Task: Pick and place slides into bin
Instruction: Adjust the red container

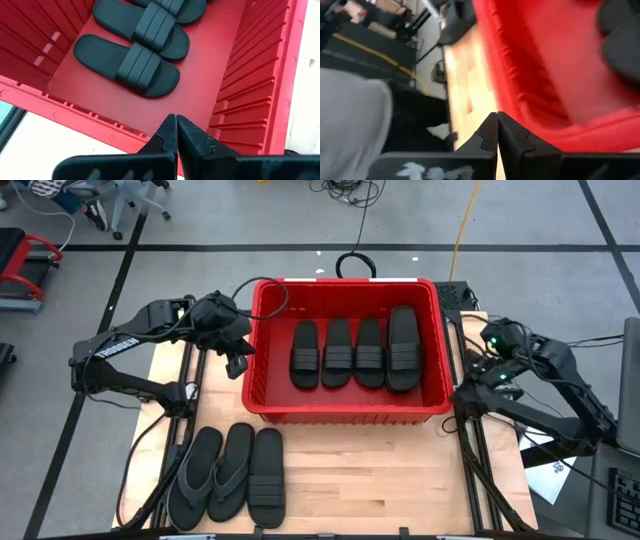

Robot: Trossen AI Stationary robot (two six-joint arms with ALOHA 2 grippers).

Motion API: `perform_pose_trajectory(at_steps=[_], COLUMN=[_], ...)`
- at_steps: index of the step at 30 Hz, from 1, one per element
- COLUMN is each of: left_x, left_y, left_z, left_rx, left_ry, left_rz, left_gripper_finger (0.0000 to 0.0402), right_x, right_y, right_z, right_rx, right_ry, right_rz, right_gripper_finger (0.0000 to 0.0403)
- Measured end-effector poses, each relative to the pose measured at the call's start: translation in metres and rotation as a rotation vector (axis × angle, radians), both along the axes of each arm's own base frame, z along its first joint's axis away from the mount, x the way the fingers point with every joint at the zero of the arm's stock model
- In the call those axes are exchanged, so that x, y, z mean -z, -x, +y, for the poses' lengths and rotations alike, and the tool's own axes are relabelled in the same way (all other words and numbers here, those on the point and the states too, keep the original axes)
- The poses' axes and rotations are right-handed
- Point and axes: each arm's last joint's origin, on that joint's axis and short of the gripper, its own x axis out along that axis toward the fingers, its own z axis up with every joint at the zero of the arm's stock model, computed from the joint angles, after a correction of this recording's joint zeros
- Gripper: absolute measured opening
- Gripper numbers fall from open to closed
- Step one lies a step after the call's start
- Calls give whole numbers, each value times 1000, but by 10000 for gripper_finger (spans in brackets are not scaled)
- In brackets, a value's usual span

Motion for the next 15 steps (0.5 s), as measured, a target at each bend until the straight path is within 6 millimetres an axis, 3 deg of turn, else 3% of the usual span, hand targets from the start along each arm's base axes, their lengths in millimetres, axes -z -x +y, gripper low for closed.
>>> perform_pose_trajectory(at_steps=[6,11,15], left_x=[0,-2,-2], left_y=[0,-2,-15], left_z=[0,2,15], left_rx=[-9,-39,-150], left_ry=[7,-44,-64], left_rz=[-1,-19,-75], left_gripper_finger=[1,1,0], right_x=[-4,-17,-20], right_y=[-11,-34,-58], right_z=[-11,-41,-70], right_rx=[31,273,437], right_ry=[89,362,490], right_rz=[-76,-105,-75], right_gripper_finger=[0,0,0])
